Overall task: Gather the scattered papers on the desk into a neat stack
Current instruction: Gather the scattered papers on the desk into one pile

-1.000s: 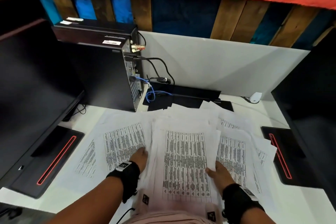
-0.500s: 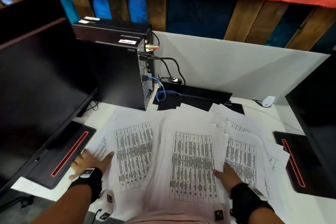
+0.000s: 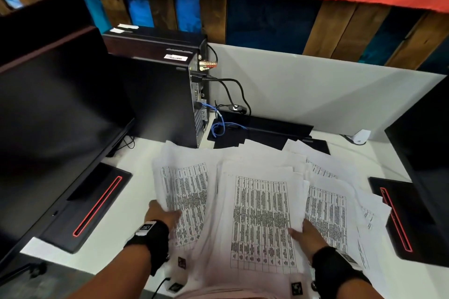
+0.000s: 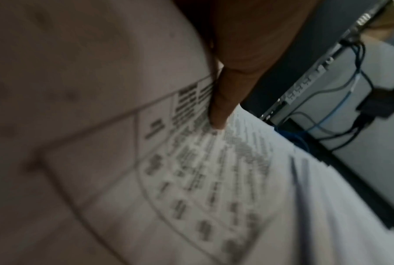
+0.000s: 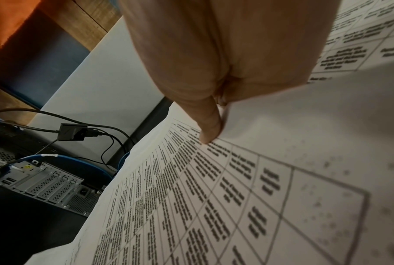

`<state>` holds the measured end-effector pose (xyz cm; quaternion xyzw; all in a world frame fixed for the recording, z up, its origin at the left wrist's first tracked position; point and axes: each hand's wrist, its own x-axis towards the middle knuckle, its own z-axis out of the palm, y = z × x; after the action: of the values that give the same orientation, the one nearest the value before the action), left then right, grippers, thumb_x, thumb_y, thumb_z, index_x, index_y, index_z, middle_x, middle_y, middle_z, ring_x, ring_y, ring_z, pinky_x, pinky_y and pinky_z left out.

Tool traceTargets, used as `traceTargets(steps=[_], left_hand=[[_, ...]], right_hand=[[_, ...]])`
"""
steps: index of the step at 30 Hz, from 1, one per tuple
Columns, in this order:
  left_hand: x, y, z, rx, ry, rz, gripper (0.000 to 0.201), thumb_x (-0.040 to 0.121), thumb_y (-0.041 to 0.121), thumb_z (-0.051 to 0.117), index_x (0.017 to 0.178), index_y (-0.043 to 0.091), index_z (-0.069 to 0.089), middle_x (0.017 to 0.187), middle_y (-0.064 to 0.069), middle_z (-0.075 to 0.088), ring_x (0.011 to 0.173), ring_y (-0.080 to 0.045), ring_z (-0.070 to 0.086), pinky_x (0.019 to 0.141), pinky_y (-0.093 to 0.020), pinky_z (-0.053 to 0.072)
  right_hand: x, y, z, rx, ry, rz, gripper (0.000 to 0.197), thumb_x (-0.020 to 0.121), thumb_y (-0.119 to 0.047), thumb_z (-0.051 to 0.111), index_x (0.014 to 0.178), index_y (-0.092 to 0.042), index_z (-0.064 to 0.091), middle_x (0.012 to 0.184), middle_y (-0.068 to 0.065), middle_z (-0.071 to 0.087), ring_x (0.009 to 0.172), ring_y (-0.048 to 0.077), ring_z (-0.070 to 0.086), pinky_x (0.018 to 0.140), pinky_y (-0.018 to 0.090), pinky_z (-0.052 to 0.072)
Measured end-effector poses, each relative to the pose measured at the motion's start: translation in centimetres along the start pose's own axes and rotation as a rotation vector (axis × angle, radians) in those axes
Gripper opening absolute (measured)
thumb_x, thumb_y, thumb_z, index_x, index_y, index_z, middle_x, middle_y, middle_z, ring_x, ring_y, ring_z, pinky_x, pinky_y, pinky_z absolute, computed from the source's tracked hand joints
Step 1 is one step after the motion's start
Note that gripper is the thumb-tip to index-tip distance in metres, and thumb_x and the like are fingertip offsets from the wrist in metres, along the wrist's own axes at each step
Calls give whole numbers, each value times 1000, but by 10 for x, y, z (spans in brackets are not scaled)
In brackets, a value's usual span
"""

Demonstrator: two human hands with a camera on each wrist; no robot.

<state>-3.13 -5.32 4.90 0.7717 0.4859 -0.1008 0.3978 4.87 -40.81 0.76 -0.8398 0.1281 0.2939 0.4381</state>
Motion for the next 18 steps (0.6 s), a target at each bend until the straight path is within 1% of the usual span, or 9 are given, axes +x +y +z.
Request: traceTargets(steps=[3,5,7,9,11,13,15,17,18], left_hand=[[-10,10,-5,81,-10,162,41,75,15,70,113,3,57,109,-19,67,98,-31,63,73,-26,43],[-21,17,-15,89,23,262,37,74,13,71,109,5,61,99,-17,69,91,-30,64,71,-25,42],[-36,24,-29,38,43,330,33,73,10,71,105,6,63,85,-12,68,78,-28,63,68,-26,46],[-53,35,-46,21,65,404,29,73,9,72,100,9,63,69,-4,63,63,-23,59,59,-25,44],[-72,50,-65,14,98,515,22,74,8,74,92,15,63,61,0,59,52,-17,55,48,-20,43],[-94,70,-84,25,165,649,22,74,9,74,82,22,58,55,4,54,46,-11,50,40,-15,38],[-113,90,-102,15,234,774,27,75,11,75,73,27,52,53,5,49,44,-10,44,39,-16,35],[-131,108,-114,-93,266,856,28,76,12,75,72,29,52,56,4,48,43,-8,40,39,-9,36],[-138,117,-118,-183,251,871,26,76,12,75,77,30,56,60,4,52,45,-9,45,40,-6,38]], right_hand=[[0,0,-1,21,4,-7,41,93,-15,56,131,-4,45,127,14,58,117,29,53,106,43,40],[-2,-1,-1,50,-13,5,41,94,-14,55,132,-4,44,128,13,56,118,29,52,106,42,39],[-2,0,-1,75,-19,12,44,94,-15,55,134,-4,42,130,12,55,121,29,50,107,41,38],[0,2,-1,82,-19,11,42,93,-15,56,132,-4,44,129,13,56,119,29,52,106,40,39],[3,4,0,82,-15,13,44,92,-17,57,132,-5,45,130,12,56,119,29,52,107,43,40],[1,3,-1,88,-24,14,42,92,-17,57,131,-6,45,127,12,57,118,29,53,106,46,40],[0,3,-2,93,-23,6,41,92,-16,58,130,-6,45,125,13,58,117,30,54,106,46,41],[-4,0,-2,109,-15,8,41,92,-15,58,130,-5,45,125,11,58,117,30,53,106,44,41],[-5,-1,-2,115,-21,6,38,92,-15,57,128,-6,46,122,10,58,115,29,54,105,42,42]])
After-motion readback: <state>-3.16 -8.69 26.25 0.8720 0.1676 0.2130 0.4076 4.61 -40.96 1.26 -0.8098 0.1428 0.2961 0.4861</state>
